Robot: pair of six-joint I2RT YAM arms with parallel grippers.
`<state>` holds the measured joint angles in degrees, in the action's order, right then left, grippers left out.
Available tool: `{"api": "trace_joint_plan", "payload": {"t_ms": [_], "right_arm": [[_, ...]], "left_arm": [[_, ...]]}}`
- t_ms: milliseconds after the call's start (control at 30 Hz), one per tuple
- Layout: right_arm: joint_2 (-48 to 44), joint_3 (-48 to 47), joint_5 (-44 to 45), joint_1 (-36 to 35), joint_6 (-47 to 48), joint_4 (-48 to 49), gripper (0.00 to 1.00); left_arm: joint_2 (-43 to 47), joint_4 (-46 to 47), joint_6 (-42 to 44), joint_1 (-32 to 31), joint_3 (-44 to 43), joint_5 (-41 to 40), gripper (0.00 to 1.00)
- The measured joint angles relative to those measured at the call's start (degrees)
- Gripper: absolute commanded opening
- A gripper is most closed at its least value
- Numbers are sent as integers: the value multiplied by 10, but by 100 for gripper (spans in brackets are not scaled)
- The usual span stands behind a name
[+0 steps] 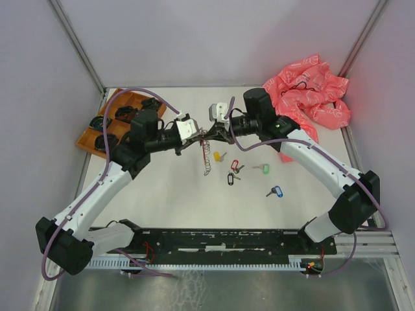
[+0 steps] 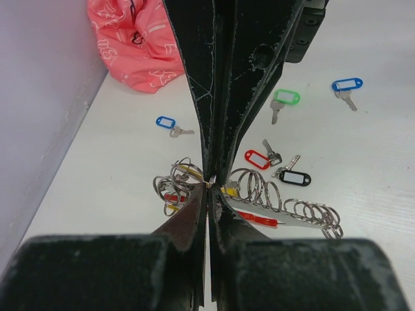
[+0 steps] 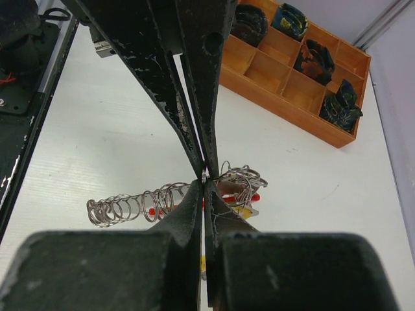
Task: Put the keys on the keyring
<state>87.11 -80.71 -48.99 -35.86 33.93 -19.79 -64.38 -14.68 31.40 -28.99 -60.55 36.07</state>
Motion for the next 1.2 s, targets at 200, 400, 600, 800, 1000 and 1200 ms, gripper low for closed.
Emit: {"api": "trace_joint_plan", "payload": {"t_ms": [200,400,600,800,1000,1200], "right_arm": [[-11,50,-16,12,-75,98,1],[-13,103,-25,36,-164,219,1],[-14,119,-33,52,-228,316,1],[-18,129,-48,56,-274,396,1],[-19,131,-61,56,-296,429,1],[-19,131,-77,56,-316,455,1]], "left_arm": [[2,35,-33,6,14,-6,19],[18,117,-97,52,46,68,36],[19,178,-139,89,47,145,38],[17,214,-167,97,56,172,37],[14,252,-194,105,69,170,35],[2,292,-226,106,78,180,30]]}}
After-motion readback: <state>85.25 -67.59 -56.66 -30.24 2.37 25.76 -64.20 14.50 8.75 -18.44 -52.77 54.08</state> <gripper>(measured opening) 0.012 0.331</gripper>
